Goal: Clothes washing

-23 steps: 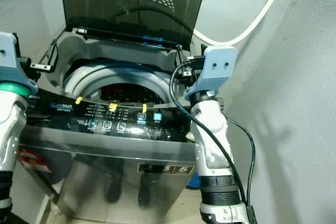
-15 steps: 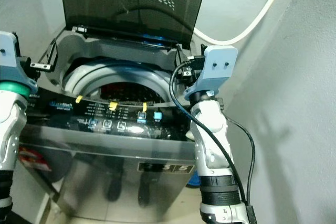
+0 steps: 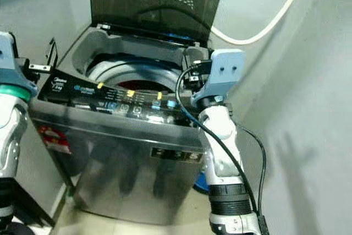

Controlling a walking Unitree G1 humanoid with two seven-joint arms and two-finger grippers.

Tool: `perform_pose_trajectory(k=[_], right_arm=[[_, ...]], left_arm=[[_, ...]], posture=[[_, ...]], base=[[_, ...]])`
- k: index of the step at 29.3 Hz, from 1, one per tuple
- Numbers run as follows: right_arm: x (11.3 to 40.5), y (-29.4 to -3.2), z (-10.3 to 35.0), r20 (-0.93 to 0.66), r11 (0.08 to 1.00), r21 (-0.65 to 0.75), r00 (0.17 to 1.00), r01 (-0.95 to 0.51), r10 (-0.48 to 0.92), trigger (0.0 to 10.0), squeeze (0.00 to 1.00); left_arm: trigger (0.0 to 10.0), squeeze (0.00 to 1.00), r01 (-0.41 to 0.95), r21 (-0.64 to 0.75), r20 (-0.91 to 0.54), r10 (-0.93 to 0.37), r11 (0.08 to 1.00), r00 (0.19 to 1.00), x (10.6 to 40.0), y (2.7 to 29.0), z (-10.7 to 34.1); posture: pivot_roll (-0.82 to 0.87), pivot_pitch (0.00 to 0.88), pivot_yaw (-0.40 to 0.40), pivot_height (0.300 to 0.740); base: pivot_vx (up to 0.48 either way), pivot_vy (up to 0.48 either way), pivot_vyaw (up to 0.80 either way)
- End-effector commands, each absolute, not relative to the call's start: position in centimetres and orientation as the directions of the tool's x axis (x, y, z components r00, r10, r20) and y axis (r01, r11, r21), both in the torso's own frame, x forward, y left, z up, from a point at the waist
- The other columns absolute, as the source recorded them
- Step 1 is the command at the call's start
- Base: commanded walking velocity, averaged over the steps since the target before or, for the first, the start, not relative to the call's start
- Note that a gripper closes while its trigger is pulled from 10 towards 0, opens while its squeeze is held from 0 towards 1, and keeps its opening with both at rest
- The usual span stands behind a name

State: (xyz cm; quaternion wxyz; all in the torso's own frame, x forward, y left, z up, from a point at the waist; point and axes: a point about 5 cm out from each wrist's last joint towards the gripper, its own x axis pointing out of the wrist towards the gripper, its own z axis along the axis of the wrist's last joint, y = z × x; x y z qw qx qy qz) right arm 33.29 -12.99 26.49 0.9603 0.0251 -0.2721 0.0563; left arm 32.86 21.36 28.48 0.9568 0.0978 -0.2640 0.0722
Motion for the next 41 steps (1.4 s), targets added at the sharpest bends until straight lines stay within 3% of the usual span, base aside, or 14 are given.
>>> perform_pose_trajectory(k=[1, 41], right_arm=[[33.24, -13.15, 26.38, 0.524, 0.993, 0.021, 0.847, -0.117, 0.089, 10.0, 0.00], [33.37, -12.79, 26.20, 0.518, 0.993, -0.018, 0.849, -0.115, 0.108, 10.0, 0.00]], left_arm=[[10.0, 0.00, -0.194, 0.153, 0.509, 0.091, 0.969, 0.856, 32.97, 21.41, 28.21], [10.0, 0.00, -0.190, 0.154, 0.506, 0.088, 0.970, 0.858, 33.12, 21.35, 28.19]], posture=[[0.07, 0.012, -0.058, 0.740], [0.07, 0.003, -0.057, 0.740]], base=[[-0.251, 0.000, 0.00], [-0.168, 0.000, 0.00]])
